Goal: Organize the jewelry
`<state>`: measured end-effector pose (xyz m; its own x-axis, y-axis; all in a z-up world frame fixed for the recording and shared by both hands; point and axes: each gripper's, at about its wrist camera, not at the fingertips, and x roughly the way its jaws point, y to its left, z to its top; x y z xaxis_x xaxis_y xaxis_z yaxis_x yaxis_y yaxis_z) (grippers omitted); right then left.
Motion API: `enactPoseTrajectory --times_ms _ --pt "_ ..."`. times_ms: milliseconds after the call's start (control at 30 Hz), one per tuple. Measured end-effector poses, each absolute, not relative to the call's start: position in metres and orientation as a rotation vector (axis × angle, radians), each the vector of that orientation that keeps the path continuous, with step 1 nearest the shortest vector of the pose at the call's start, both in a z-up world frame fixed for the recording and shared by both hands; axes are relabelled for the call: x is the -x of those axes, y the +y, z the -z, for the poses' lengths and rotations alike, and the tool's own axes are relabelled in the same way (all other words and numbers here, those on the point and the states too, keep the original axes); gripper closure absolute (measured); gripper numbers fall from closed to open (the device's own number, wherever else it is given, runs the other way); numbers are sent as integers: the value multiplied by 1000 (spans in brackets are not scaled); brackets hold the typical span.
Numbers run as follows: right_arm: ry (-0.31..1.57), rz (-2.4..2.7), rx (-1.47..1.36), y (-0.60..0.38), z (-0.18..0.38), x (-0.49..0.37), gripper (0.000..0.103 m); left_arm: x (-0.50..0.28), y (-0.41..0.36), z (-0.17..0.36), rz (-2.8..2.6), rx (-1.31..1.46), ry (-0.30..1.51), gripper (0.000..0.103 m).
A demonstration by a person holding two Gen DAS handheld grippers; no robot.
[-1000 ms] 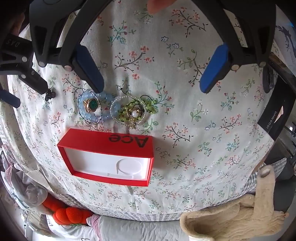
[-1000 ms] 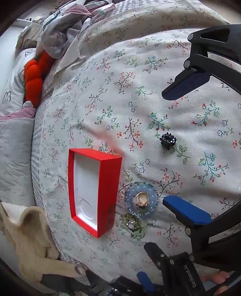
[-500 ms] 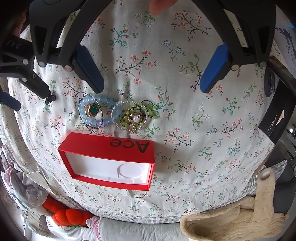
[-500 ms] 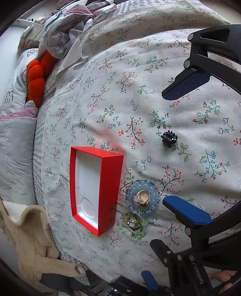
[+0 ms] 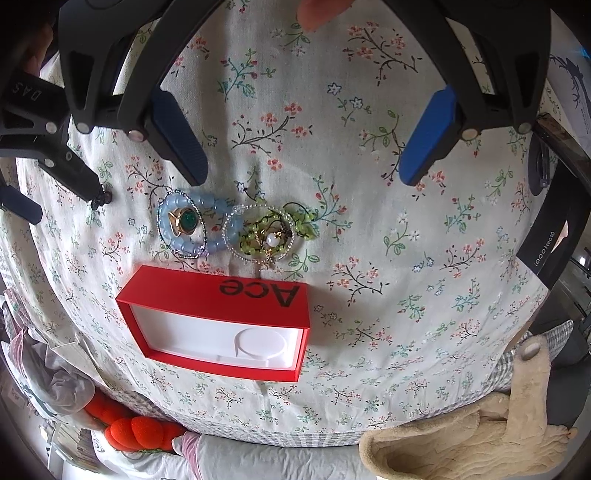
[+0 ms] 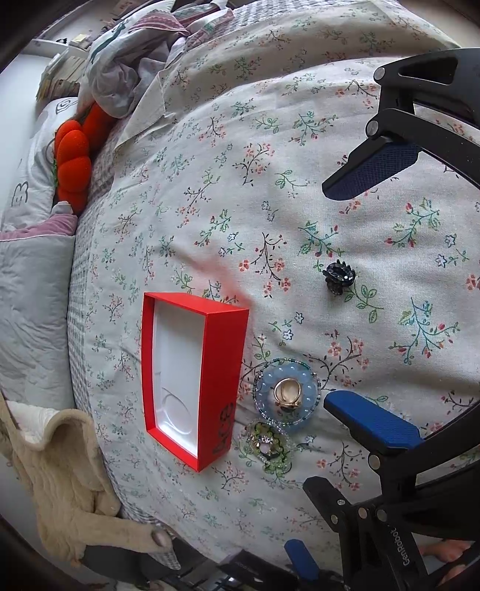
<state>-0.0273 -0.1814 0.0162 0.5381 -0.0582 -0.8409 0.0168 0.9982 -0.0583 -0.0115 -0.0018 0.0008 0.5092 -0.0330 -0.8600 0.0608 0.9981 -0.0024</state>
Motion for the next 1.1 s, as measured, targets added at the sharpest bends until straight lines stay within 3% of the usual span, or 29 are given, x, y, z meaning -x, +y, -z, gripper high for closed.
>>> enactPoseTrajectory --times_ms 1100 --pt "1014 45 39 -180 -12 23 0 11 -3 -1 63 -30 1039 0"
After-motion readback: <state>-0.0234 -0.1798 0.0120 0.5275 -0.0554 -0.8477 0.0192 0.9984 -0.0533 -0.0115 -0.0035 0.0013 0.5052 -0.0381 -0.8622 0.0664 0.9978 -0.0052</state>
